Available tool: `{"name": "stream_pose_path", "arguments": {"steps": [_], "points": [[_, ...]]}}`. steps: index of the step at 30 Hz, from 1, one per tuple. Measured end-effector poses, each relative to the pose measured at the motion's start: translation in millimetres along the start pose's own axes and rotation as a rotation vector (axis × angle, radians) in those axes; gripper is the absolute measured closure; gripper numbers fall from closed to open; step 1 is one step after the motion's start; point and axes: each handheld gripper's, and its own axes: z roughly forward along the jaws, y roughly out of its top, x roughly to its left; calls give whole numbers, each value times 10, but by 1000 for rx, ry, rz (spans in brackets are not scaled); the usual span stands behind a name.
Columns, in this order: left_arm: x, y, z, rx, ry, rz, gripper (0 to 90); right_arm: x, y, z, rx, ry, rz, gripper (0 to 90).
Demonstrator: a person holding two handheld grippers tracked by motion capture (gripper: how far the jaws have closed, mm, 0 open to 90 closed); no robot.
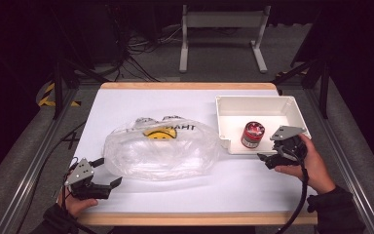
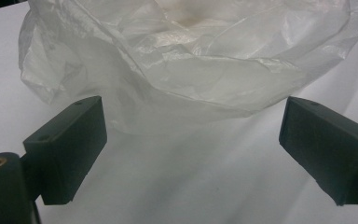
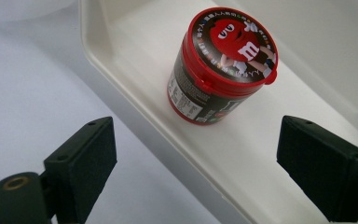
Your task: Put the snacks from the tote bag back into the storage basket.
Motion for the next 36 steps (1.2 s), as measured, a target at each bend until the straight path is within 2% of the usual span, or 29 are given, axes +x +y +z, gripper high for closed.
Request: {"name": "stream_pose_path", "arguments": {"steps": [8, 10, 14, 16, 21, 30, 36], "points": [[-1, 0, 2, 0, 4, -2, 84, 9, -162, -21, -23, -23, 11, 117], [0, 0, 2, 0, 5, -2, 83, 9, -203, -34, -38, -17, 18, 118], [-1, 1, 3, 1, 6, 0, 84, 32, -274, -67, -72, -34, 27, 120], [-1, 2, 5, 3, 7, -1, 84, 64, -309, -79, -93, -40, 21, 120], [1, 1, 4, 3, 4, -4, 83, 110, -393, -77, -102, -56, 11, 118], [4, 1, 3, 2, 2, -6, 84, 144, -603, -48, -155, -56, 41, 121], [2, 0, 2, 0, 3, -4, 83, 158, -778, -11, -190, -51, 80, 122]]}}
